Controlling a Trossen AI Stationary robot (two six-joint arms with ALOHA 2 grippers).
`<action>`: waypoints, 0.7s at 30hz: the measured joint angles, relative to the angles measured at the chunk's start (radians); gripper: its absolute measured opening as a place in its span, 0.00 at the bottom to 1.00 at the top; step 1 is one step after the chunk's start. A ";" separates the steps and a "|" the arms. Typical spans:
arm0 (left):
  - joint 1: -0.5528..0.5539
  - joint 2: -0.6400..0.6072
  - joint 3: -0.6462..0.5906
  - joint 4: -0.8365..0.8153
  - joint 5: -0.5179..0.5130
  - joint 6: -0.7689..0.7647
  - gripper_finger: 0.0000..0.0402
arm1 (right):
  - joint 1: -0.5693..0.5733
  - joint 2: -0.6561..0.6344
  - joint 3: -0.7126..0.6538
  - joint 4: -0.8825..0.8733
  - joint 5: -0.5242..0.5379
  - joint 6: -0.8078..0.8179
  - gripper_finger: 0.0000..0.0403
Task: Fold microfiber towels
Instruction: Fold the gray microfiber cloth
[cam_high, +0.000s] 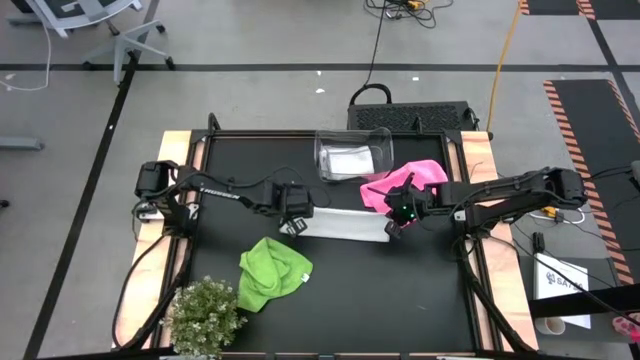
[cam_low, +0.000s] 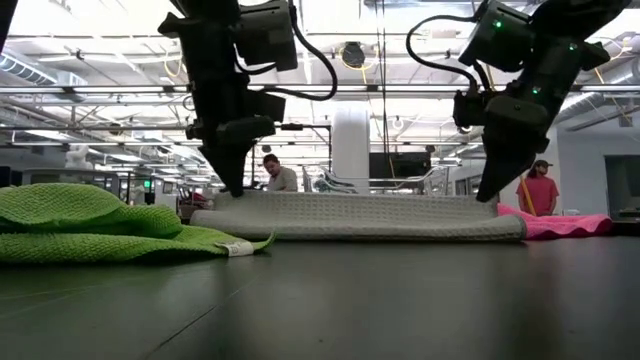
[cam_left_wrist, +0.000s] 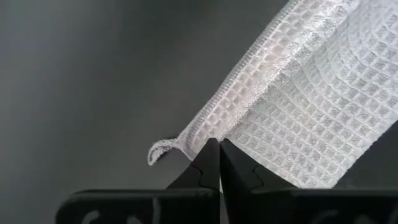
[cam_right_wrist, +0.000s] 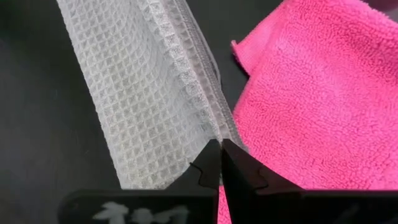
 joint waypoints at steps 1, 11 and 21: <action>0.004 0.000 0.000 0.000 -0.005 0.006 0.02 | 0.000 0.000 0.000 0.001 0.000 -0.005 0.01; 0.037 0.000 -0.001 -0.005 -0.024 0.028 0.20 | 0.000 0.000 -0.001 -0.027 0.004 -0.010 0.13; 0.043 0.000 -0.001 -0.005 -0.032 0.008 0.30 | -0.020 0.000 0.030 -0.031 0.103 -0.093 0.23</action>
